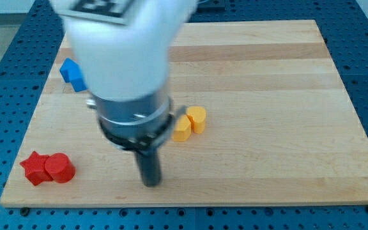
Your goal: Separate the yellow blocks
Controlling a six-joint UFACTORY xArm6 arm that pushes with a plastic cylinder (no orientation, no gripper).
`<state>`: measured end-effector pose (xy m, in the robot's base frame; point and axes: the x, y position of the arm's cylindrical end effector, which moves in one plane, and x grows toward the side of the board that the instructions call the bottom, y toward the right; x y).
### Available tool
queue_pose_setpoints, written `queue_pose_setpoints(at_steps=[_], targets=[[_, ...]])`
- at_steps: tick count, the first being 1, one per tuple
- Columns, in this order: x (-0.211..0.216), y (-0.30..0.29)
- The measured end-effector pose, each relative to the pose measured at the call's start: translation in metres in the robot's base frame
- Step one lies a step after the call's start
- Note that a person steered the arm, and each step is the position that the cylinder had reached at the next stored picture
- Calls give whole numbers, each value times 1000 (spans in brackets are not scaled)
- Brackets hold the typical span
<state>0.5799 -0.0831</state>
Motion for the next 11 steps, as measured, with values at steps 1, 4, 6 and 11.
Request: queue_pose_setpoints(at_steps=[1, 4, 6, 11], targets=[[-40, -9], [-50, 24], [-111, 77], [-160, 90]])
